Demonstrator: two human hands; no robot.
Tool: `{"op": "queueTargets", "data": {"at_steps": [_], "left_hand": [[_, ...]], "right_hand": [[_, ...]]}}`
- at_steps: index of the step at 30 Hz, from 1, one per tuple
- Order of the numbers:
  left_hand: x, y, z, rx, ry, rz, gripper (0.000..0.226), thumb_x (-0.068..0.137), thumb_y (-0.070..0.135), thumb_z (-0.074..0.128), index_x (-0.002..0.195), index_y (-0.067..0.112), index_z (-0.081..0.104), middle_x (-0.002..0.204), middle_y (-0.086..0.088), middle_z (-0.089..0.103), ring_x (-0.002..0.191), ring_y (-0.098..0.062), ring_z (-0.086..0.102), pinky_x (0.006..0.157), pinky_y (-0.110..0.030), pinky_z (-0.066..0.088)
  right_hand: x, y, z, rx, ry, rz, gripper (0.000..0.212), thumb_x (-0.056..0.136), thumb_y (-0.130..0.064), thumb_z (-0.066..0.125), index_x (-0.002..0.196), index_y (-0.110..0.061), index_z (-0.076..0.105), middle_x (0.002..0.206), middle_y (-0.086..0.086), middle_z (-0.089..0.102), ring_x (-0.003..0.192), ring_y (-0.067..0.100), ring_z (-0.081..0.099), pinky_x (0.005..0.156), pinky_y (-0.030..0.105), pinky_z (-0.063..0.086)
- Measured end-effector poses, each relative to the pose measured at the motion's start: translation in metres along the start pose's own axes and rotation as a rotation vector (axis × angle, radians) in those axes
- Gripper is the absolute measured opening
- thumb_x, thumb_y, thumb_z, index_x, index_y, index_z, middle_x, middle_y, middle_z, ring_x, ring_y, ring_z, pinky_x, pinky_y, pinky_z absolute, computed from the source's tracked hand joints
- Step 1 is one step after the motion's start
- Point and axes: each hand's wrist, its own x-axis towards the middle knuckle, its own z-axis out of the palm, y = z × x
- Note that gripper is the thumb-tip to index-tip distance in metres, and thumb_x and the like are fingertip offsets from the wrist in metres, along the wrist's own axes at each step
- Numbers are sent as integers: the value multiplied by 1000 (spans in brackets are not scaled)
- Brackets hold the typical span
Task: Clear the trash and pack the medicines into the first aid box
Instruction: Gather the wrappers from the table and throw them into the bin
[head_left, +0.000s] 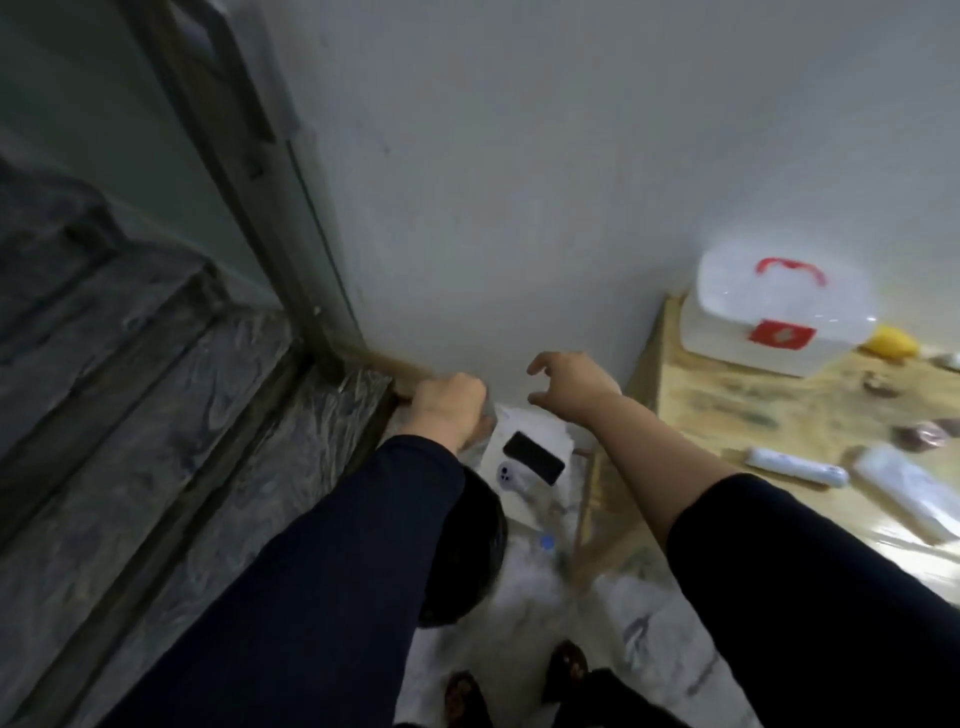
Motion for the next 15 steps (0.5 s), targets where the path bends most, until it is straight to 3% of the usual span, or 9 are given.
{"op": "queueTargets", "data": {"at_steps": [3,7,12,15], "left_hand": [[11,39,-38,26,54,78,39,95,32,56,128,14,59,128,-12,61,117,-33,58,93,-40,51],[36,97,-64,32,136,184,37,92,34,57,125,18,60,129,-7,60,116,-30,58,89,-39,51],[63,181,-79,4,217,333,44,95,31,53,136,18,49,139,-3,49,124,-27,52,87,-39,48],[85,222,-84,-54,257,381,49,94,25,55,141,17,44,147,-2,43,133,-24,44,97,-38,44]], "right_hand": [[-21,38,-39,-4,130,66,41,87,-29,64,127,-23,55,130,8,60,119,27,56,96,40,50],[-49,105,-74,-4,235,174,41,86,-26,64,126,-23,56,134,5,57,123,26,53,97,39,47],[-71,194,-108,-84,341,275,43,86,-23,64,128,-21,55,132,7,54,125,29,46,99,40,45],[-72,235,-127,-173,368,257,45,87,-25,64,131,-20,52,136,7,49,129,28,41,99,42,46]]}}
